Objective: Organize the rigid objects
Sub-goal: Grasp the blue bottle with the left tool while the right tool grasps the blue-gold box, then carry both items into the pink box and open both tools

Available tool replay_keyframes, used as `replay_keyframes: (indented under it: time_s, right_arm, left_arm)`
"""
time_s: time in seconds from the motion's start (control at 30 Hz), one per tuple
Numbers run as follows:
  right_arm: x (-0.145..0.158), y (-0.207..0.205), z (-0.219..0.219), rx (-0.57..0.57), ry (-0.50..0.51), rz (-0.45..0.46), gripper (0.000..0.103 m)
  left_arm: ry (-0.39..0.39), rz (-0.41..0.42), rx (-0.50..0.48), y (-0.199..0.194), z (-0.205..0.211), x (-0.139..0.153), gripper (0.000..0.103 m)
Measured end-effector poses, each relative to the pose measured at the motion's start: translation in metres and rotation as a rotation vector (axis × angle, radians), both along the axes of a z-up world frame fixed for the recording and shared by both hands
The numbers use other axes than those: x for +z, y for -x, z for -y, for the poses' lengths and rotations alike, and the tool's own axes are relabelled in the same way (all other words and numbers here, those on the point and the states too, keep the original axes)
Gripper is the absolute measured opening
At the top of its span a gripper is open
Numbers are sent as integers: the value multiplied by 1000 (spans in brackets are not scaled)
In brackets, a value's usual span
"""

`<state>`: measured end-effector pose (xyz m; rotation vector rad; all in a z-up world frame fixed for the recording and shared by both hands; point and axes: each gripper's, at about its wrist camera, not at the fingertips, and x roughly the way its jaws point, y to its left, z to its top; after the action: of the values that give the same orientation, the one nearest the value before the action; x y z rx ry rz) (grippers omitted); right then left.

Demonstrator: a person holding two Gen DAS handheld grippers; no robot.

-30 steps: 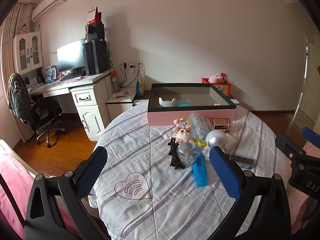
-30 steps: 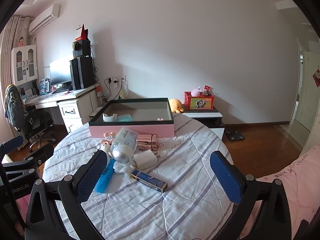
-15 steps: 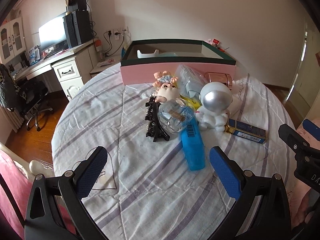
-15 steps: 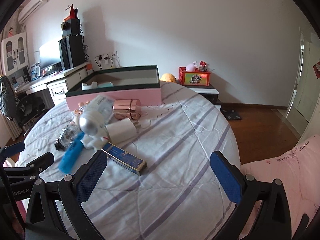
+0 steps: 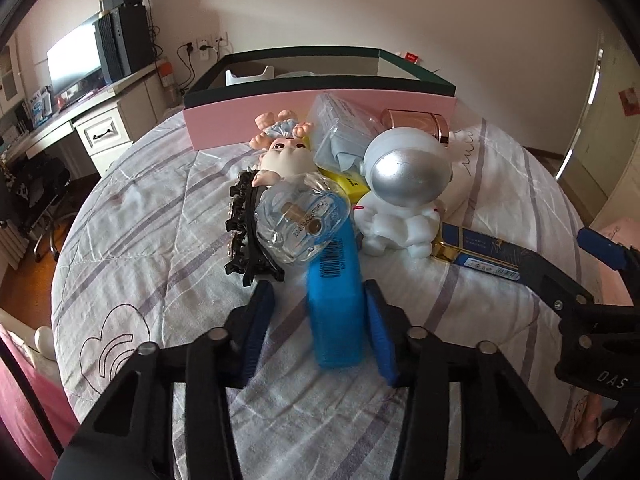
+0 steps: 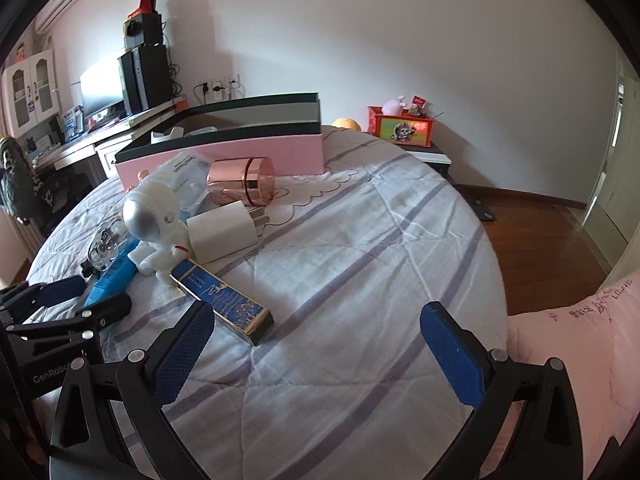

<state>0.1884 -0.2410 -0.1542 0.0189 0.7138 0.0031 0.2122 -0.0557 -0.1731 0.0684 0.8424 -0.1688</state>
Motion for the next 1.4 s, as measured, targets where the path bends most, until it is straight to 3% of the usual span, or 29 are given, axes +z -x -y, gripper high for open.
replay_keyframes:
  time_s: [0.03, 0.27, 0.5, 0.67, 0.73, 0.77, 0.83, 1.17, 1.4]
  right_arm:
    - [-1, -2, -2, 14, 2, -4, 103]
    - [-3, -21, -29, 160, 48, -49, 98]
    - [-12, -21, -43, 250, 63, -95, 47]
    - [-13, -8, -41, 245, 25, -96, 32]
    - [-12, -1, -40, 236, 0, -94, 27]
    - [-13, 3, -40, 234, -19, -99, 26]
    - [-12, 6, -39, 225, -36, -96, 25]
    - [-12, -10, -45, 228, -15, -89, 24]
    - [-2, 8, -37, 192, -78, -59, 21]
  left_arm:
    - [8, 2, -9, 2, -2, 1, 28]
    - [53, -8, -25, 24, -28, 5, 28]
    - [95, -16, -14, 29, -39, 2, 30]
    - [94, -18, -32, 29, -34, 2, 45]
    - [79, -6, -38, 28, -29, 0, 47]
    - [63, 5, -41, 27, -27, -1, 45]
    - [39, 24, -43, 27, -24, -1, 28]
    - [106, 44, -63, 40, -34, 12, 27]
    - [123, 86, -84, 52, -35, 30, 27]
